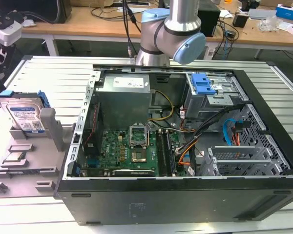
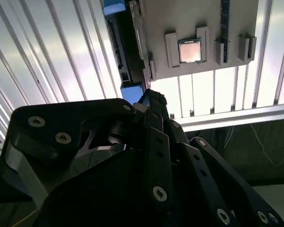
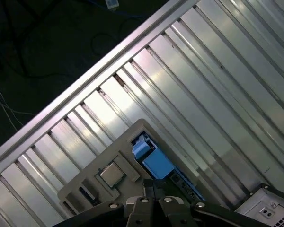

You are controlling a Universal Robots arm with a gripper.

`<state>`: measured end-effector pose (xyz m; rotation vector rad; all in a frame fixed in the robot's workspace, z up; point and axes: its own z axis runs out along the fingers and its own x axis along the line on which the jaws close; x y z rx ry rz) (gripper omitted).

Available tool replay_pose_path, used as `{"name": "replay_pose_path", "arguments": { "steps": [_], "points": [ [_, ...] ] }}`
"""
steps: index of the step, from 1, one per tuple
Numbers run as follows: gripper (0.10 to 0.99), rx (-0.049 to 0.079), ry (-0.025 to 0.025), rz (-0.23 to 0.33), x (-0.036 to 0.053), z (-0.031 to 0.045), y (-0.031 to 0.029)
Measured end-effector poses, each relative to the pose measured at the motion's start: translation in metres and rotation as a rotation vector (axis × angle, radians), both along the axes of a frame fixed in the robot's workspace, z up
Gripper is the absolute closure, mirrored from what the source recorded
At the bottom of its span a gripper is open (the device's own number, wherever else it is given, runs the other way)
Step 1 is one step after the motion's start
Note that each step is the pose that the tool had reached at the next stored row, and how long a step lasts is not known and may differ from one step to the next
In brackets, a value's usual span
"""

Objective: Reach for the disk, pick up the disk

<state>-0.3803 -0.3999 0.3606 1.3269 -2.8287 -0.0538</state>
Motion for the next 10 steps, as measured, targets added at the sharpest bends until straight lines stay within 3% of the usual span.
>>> {"name": "replay_pose_path", "arguments": {
  "steps": [10],
  "points": [
    [0.98, 0.0, 0.0, 0.188, 0.0, 0.0, 0.0]
  ]
}}
